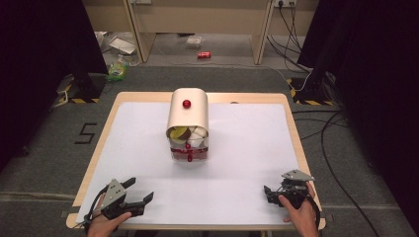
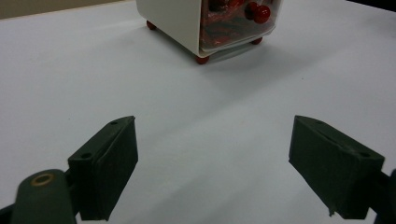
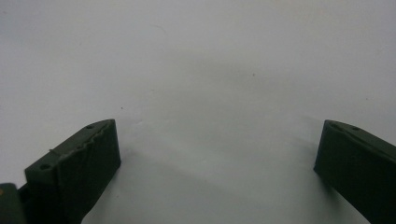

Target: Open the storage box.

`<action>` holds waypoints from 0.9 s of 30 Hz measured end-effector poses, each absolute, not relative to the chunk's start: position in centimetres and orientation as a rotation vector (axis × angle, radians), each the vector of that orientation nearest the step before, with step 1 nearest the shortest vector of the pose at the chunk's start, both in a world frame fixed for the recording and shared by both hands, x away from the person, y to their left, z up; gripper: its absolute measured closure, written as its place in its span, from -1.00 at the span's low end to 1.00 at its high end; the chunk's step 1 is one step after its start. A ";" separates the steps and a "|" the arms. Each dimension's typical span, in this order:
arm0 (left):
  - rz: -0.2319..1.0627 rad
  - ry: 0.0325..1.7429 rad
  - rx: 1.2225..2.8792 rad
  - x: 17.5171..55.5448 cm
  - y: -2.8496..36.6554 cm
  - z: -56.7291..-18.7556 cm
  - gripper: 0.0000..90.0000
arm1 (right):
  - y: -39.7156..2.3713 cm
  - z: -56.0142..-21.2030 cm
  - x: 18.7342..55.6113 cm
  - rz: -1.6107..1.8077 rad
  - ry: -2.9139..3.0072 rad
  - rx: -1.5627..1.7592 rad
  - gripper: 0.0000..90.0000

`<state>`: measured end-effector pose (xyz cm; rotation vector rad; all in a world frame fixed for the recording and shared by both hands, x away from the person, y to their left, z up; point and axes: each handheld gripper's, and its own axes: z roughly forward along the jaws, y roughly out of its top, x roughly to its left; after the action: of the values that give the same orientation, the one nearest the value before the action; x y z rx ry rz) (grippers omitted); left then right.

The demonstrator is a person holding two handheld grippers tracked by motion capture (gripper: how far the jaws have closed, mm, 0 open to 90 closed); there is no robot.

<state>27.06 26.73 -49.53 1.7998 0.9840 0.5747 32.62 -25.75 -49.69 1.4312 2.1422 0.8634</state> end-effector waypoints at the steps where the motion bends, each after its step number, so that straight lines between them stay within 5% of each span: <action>1: 0.574 0.979 1.802 27.2 26.6 -49.5 -0.66 | -25.7 -49.7 32.6 0.863 2.142 1.433 -0.99; 27: 0.593 0.924 1.784 27.8 25.2 -47.5 -0.66 | -25.8 -49.7 32.6 0.863 2.143 1.431 -0.99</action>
<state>27.84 25.18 -47.49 1.7838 0.9238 0.5927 32.61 -25.75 -49.69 1.4306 2.1429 0.8627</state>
